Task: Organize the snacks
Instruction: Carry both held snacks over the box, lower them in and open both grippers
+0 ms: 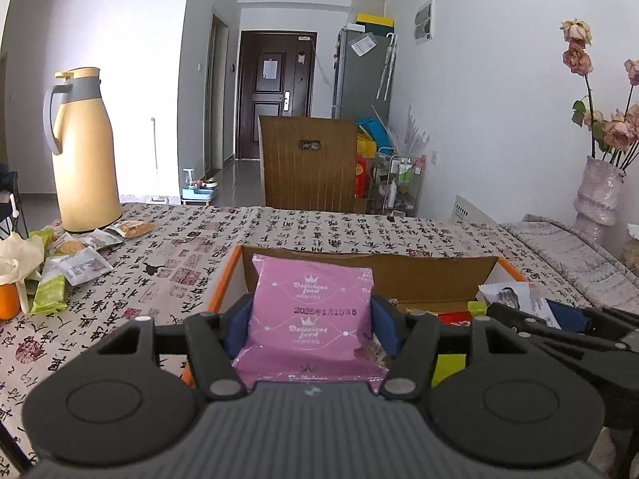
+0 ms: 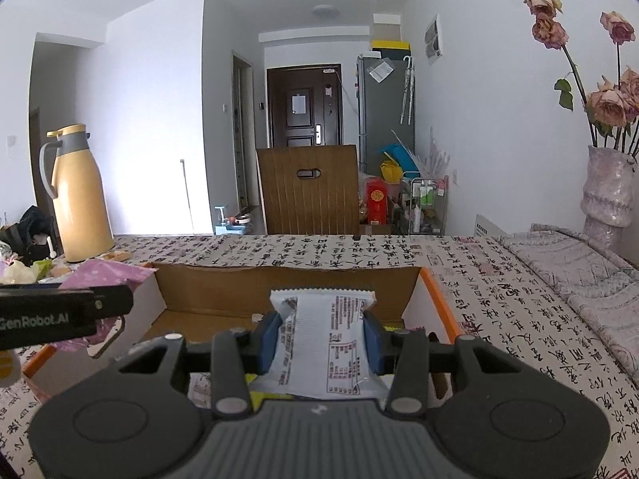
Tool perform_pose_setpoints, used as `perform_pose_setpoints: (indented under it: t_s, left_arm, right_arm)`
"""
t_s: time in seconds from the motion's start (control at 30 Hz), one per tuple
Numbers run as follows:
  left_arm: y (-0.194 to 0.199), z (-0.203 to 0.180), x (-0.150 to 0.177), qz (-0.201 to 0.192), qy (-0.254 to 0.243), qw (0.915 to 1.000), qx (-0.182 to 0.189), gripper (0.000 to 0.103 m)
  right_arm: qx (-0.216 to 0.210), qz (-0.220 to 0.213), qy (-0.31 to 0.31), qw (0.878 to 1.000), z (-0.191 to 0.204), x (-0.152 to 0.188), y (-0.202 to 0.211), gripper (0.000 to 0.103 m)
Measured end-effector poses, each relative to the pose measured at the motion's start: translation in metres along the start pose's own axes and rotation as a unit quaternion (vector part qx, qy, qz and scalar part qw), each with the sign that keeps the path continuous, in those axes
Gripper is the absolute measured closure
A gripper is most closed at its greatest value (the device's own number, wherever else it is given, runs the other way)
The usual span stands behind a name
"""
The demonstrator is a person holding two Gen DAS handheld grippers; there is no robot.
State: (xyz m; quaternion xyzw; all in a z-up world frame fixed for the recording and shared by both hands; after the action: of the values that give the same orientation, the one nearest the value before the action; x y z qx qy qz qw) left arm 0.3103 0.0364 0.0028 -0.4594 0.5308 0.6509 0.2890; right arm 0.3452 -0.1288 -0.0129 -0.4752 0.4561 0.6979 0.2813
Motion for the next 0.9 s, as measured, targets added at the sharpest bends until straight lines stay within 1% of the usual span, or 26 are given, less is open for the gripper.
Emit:
perform_pose_setpoints:
  t_s: [0.07,0.1,0.13,0.17,0.2,0.23,0.27,0.3,0.53,0.9]
  left_arm:
    - [0.001,0.001,-0.001,-0.002,0.005,1.0000,0.002,0.040]
    - [0.002,0.002,-0.002,-0.005,0.008,1.0000,0.001,0.037]
    - [0.003,0.004,-0.003,-0.008,0.012,0.9999,-0.001,0.027]
    - [0.004,0.006,-0.004,-0.012,0.016,0.9998,-0.005,0.021]
    - [0.006,0.008,-0.006,-0.018,0.019,0.9996,-0.010,0.011]
    - [0.008,0.009,-0.007,-0.023,0.022,0.9994,-0.016,0.001]
    - [0.009,0.010,-0.008,-0.025,0.025,0.9992,-0.020,0.000]
    - [0.010,0.011,-0.009,-0.027,0.027,0.9990,-0.021,0.000]
    - [0.011,0.012,-0.009,-0.023,0.031,0.9991,-0.019,0.000]
    - [0.016,0.010,-0.009,-0.022,0.033,0.9991,-0.016,0.000]
  right_arm:
    - [0.000,-0.001,-0.003,1.000,0.000,-0.002,0.001,0.059]
    - [0.001,-0.002,-0.003,1.000,-0.001,-0.002,0.002,0.058]
    - [0.000,0.000,-0.004,1.000,-0.001,-0.002,0.002,0.054]
    - [0.001,-0.001,-0.008,1.000,-0.002,-0.003,0.003,0.039]
    - [0.006,-0.006,-0.012,1.000,-0.005,-0.004,0.004,0.020]
    - [0.011,-0.011,-0.013,1.000,-0.006,-0.004,0.006,0.013]
    - [0.014,-0.016,-0.015,1.000,-0.008,-0.005,0.009,0.005]
    - [0.015,-0.020,-0.020,1.000,-0.009,-0.006,0.011,0.001]
    - [0.017,-0.016,-0.036,0.999,-0.015,-0.003,0.010,0.000]
    - [0.023,-0.027,-0.027,0.999,-0.012,-0.009,0.021,0.000]
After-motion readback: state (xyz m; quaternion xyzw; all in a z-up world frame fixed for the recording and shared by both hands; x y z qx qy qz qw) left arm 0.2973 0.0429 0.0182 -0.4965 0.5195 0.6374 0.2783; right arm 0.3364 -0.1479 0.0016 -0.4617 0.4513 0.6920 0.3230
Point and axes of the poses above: each gripper's, at about its wrist camera, not at the fingertips, and y roughly against the way its jaws point, z to its left, x to its underside, the point moved 10 cm from there along -y, roughly the way its jaws point, and after that the axes turned 11 degrees about -x, right-handed, at the moved point
